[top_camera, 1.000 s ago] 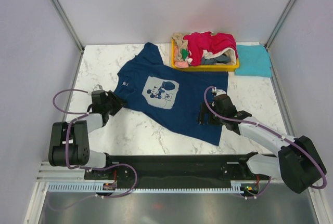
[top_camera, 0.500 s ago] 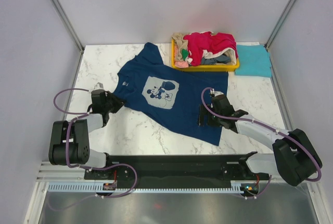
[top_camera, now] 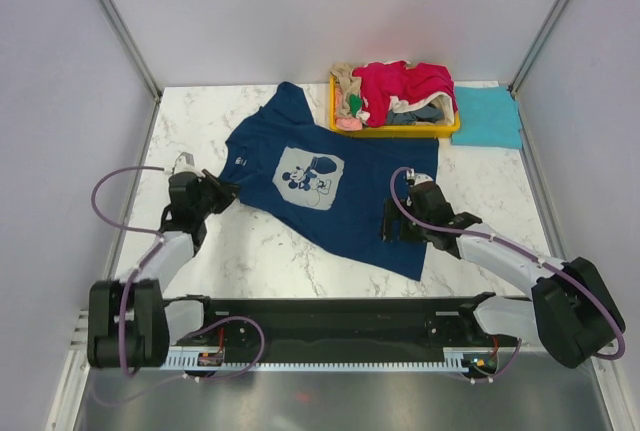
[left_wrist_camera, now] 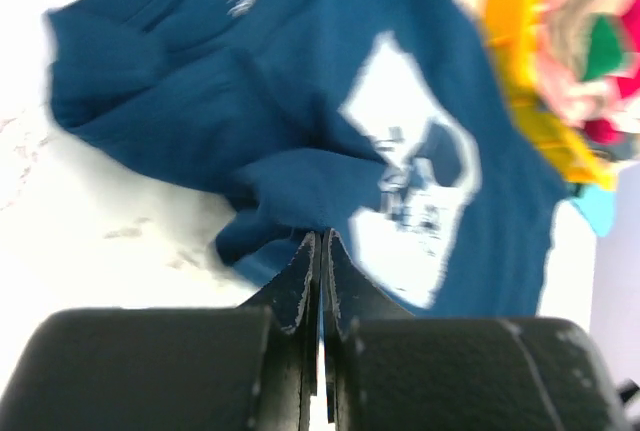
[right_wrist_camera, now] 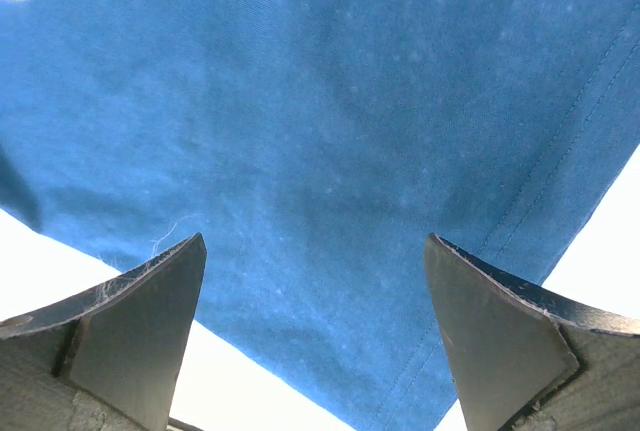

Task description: Fold and stack the t-shirts

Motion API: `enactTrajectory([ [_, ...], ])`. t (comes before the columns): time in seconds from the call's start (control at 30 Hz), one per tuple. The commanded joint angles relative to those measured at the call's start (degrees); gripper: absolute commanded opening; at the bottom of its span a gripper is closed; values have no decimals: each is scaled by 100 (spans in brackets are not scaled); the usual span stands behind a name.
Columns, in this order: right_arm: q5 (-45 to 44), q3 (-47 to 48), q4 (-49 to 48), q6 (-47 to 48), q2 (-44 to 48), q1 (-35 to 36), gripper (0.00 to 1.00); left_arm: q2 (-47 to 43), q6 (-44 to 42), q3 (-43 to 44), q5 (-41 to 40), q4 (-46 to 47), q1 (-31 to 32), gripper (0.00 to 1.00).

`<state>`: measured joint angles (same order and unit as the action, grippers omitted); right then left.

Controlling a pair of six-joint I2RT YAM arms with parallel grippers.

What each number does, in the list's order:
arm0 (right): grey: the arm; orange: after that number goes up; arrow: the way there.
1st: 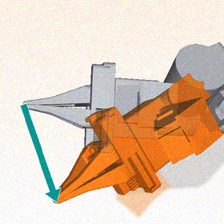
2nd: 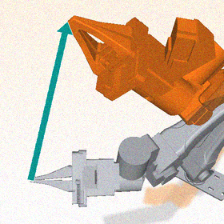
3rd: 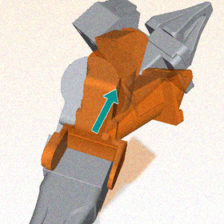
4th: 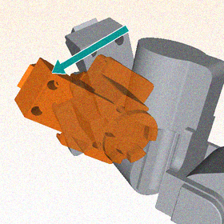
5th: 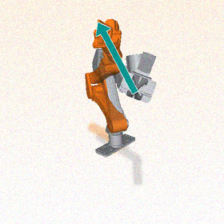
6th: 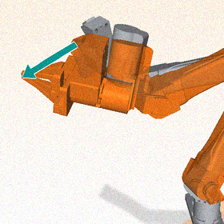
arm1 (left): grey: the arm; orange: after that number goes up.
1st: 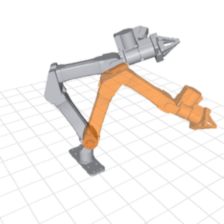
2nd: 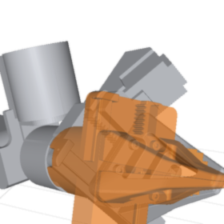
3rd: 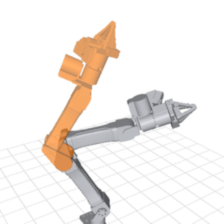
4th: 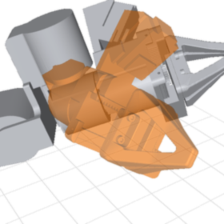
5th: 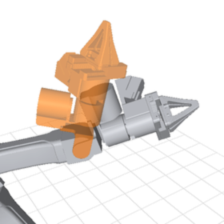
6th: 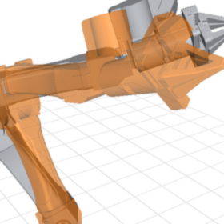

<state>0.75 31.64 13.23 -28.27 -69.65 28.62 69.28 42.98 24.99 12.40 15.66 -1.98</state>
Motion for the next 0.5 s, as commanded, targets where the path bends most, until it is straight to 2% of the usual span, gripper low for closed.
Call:
enactTrajectory([
  [0.0, 4, 176, 56, -20, 250, 3, 98, -969, -211, 269, -493, -1063, 128, 2],
  [0.03, 4, 185, 65, -38, 302, 3, 98, -1386, -168, 339, -580, -1335, 380, 2],
  [0.23, -40, 106, 179, -371, 653, 3, 98, -2532, 175, 524, -722, -3190, 479, 2],
  [0.33, -338, -8, 433, -722, 908, 3, 98, -2963, 202, 664, -617, -4137, 479, 2],
  [0.47, -348, -333, 627, -1224, 1286, 3, 98, -3638, 289, 630, -187, -4887, 479, 2],
])
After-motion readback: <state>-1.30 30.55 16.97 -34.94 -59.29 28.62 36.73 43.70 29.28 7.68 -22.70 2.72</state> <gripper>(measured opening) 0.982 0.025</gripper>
